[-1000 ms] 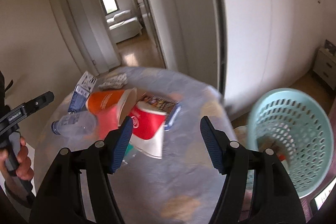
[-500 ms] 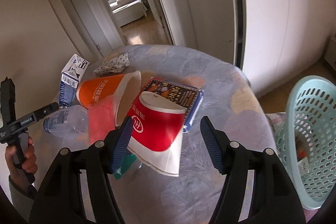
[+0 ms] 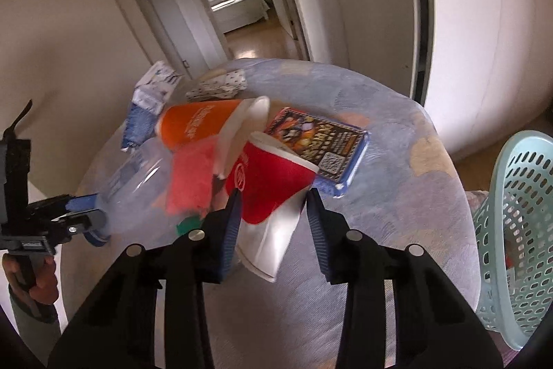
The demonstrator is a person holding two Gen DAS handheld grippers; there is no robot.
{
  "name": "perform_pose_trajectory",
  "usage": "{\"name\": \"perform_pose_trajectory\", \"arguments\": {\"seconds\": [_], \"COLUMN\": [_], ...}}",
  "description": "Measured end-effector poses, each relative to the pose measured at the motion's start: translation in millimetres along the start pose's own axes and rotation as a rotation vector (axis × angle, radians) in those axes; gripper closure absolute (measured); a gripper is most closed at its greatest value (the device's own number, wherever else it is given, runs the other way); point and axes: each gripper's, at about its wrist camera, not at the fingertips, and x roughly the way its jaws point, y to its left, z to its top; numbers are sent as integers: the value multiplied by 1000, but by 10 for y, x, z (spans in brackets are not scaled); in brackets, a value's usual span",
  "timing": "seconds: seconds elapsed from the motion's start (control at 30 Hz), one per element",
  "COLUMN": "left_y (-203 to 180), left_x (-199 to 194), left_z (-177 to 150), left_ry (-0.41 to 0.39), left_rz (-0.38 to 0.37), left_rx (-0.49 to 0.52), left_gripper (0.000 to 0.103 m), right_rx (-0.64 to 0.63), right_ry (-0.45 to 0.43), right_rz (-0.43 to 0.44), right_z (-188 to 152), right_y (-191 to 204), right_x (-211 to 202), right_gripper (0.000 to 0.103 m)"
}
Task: Collect trash
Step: 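Grasp the clear plastic bottle with the left tool while the right tool grasps the red-and-white cup, then carry the bottle and cup over the teal basket and open both tools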
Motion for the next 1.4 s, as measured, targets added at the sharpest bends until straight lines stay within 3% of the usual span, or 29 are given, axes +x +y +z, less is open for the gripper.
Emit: {"name": "perform_pose_trajectory", "arguments": {"seconds": [0.27,0.3,0.33,0.4,0.63,0.73,0.83,0.87,0.97,1.13,1.4], "left_y": [-225,-241,-241,-237,-214,-221,-223,-218,-240,-344,-889], "left_x": [297,323,352,383,352,322,320,306,228,54,-237], "left_z": [107,115,128,147,120,53,29,12,-55,-66,49], "left_ry": [13,15,17,20,-8,-21,-29,-34,-59,-112,-205], "left_rz": [135,146,157,165,157,141,128,121,105,83,22], "left_rx": [75,80,82,79,69,58,37,30,14,3,64], "left_gripper": [30,30,30,32,41,43,44,44,44,44,44], "right_rx": [-39,-27,-12,29,118,153,192,204,217,202,154], "right_ry": [-16,-10,-4,1,52,77,106,110,113,53,-102], "right_rz": [101,108,106,88,109,164,189,195,213,200,83], "right_z": [2,16,28,47,52,21,10,3,-33,-78,-86], "right_y": [134,118,93,25,-154,-172,-183,-193,-199,-213,-286], "right_x": [-61,-42,-26,10,125,191,293,316,321,66,-652], "right_gripper": [66,62,50,41,40,40,42,54,65,69,69]}}
